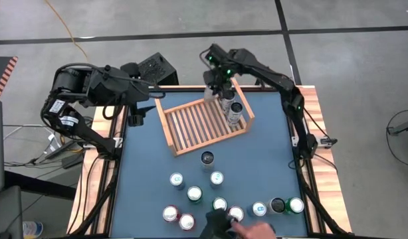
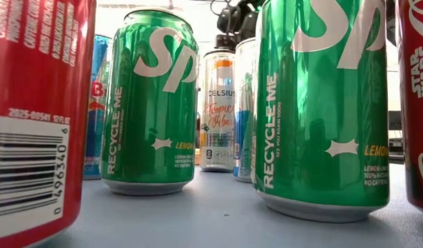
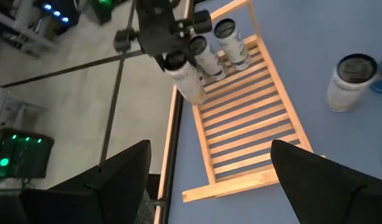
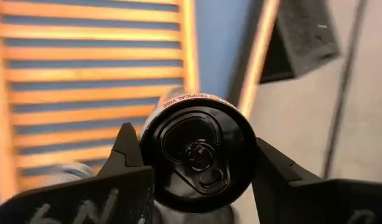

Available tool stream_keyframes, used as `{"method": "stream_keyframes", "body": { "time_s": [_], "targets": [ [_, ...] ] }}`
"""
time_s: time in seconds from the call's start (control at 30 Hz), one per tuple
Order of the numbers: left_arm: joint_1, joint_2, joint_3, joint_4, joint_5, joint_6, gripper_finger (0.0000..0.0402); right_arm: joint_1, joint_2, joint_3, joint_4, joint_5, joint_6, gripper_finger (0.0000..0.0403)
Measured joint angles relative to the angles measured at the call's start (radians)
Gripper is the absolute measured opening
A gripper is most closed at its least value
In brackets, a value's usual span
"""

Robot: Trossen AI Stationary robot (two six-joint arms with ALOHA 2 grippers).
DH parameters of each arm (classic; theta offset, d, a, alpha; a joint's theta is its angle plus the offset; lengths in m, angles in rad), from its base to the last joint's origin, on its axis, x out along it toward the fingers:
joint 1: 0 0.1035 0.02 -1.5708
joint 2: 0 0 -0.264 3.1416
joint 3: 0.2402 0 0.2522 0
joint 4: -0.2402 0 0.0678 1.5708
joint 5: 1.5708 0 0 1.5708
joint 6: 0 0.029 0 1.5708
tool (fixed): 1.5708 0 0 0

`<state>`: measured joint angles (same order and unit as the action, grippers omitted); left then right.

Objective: Place canned beverage on shelf
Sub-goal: Put the white-yellow soda can on the shelf

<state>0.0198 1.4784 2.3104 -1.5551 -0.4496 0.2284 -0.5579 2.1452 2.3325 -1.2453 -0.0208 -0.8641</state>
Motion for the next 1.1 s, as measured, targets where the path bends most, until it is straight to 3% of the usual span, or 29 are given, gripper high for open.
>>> {"method": "stream_keyframes", "body": {
  "time_s": [0.13,0.7,0.87,1.1],
  "targets": [
    [0.033,0.0,0.0,0.0,-0.011,-0.001,0.0318,-0.039,-0.003,0.0,-0.013,0.002,-0.047,0.0139],
    [0.088,0.0,0.0,-0.002,-0.002,-0.004,0.0318,0.007,0.028,0.0,0.003,-0.003,-0.156,0.0139],
    [0.088,0.0,0.0,-0.003,-0.002,-0.008,0.0318,0.024,0.079,-0.004,-0.015,0.059,-0.166,0.0139],
    [0.089,0.0,0.0,-0.003,-0.005,-0.001,0.0318,0.009,0.069,-0.001,-0.013,-0.001,-0.15,0.0139]
  ]
}}
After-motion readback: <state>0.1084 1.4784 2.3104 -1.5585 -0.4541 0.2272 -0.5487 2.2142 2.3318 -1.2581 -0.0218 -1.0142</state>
